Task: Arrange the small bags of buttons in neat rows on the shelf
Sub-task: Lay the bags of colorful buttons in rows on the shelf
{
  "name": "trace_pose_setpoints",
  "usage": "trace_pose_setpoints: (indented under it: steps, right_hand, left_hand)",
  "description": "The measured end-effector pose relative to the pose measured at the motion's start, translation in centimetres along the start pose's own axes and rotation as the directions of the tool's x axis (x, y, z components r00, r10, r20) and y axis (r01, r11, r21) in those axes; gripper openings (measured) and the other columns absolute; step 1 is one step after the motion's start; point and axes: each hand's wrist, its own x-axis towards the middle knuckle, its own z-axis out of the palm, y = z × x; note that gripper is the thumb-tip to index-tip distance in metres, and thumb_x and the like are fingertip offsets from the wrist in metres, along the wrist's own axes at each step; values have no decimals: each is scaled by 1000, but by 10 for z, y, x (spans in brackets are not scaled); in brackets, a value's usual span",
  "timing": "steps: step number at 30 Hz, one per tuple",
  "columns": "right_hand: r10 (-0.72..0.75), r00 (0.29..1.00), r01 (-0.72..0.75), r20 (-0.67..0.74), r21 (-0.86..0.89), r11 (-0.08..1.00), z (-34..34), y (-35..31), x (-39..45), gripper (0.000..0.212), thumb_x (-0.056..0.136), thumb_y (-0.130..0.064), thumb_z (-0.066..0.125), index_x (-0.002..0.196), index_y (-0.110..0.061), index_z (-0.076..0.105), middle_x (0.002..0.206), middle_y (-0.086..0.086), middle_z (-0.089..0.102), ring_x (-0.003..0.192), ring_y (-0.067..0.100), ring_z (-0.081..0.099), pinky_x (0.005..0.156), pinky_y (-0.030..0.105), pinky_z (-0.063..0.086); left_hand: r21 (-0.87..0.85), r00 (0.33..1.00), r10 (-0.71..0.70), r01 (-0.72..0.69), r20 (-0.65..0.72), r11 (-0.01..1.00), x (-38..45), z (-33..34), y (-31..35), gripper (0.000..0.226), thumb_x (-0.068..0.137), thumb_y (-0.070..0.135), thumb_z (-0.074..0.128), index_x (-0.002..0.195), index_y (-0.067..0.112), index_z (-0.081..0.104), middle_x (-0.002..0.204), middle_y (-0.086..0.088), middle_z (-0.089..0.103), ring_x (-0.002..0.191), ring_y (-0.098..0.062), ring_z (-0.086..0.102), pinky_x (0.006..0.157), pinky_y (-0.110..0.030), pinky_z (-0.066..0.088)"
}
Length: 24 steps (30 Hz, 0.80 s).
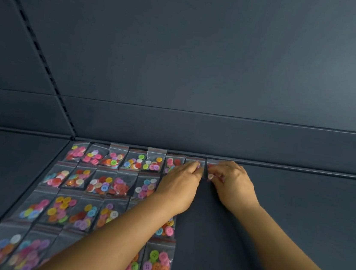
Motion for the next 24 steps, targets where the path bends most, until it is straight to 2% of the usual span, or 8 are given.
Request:
trace_pose_setpoints:
  steps: [5, 8, 12, 17, 24]
  right_hand:
    - [-4, 1000, 5, 31, -35, 999, -2, -2, 0, 13, 89, -17, 57, 90, -23, 69, 109, -2, 57, 105, 23, 48, 80, 29, 43]
    - [-14, 999, 17, 46, -68, 998, -5, -6, -3, 16, 90, -19, 54, 98, -23, 68, 112, -2, 56, 106, 22, 46, 78, 26, 39]
    - [-34, 996, 48, 87, -172, 984, -10, -19, -9, 24, 88, -25, 54, 110, -23, 62, 120, -2, 53, 109, 22, 44, 86, 30, 38]
    - [-80, 988, 111, 130, -247, 963, -11, -46, -21, 55, 88, -43, 53, 139, -27, 39, 141, -3, 42, 128, 24, 36, 103, 37, 31]
    - [-238, 955, 271, 175, -200, 942, 16, -130, -41, 61, 90, -48, 50, 143, -27, 30, 148, -5, 35, 138, 20, 27, 113, 38, 20]
  left_hand:
    - [-23, 1000, -9, 9, 11, 1000, -2, -3, 1, 56, 96, 6, 44, 148, 15, 24, 157, -3, 16, 142, -26, 19, 115, -37, 23]
    - [-44, 1000, 4, -4, 3, 999, -6, -9, 4, 47, 99, 18, 41, 145, 13, 31, 154, -4, 23, 140, -27, 24, 113, -38, 27]
    - [-6, 998, 1, -1, -55, 1000, -18, -19, 5, 53, 97, 27, 46, 145, 14, 30, 152, -4, 27, 140, -23, 24, 113, -37, 21]
    - [7, 989, -104, 106, -107, 994, -50, -34, -15, 61, 95, 33, 49, 148, 19, 22, 156, -5, 21, 142, -24, 18, 115, -36, 14]
    - [-38, 948, -249, 247, -200, 968, -122, -62, -71, 59, 96, 37, 46, 148, 24, 22, 153, 0, 26, 140, -21, 21, 114, -35, 19]
